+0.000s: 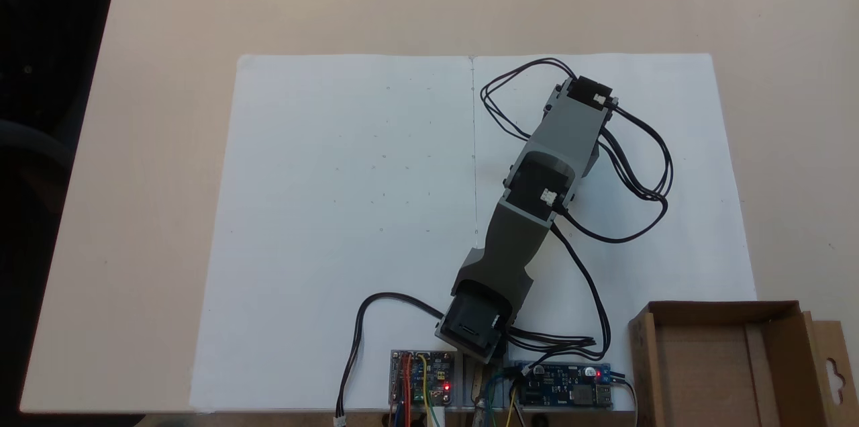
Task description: Grasp a green dice and put it in the bin.
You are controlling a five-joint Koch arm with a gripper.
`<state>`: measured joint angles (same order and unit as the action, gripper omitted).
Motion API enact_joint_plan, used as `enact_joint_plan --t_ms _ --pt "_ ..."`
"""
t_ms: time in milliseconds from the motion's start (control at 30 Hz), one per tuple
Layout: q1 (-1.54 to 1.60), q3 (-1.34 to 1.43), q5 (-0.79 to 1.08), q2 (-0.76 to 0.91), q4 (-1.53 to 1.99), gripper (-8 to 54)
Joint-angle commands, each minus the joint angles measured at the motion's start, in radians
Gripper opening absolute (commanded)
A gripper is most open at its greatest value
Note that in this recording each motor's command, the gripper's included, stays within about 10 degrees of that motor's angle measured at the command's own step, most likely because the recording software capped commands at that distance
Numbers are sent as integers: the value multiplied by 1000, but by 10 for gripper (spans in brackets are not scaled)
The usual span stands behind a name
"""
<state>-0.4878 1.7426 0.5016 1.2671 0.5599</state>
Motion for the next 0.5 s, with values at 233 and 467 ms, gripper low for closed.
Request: enact_joint_plan --t_ms 233,467 --pt "-17 -48 64 18 -23 356" --pt "-23 -48 63 15 -25 356"
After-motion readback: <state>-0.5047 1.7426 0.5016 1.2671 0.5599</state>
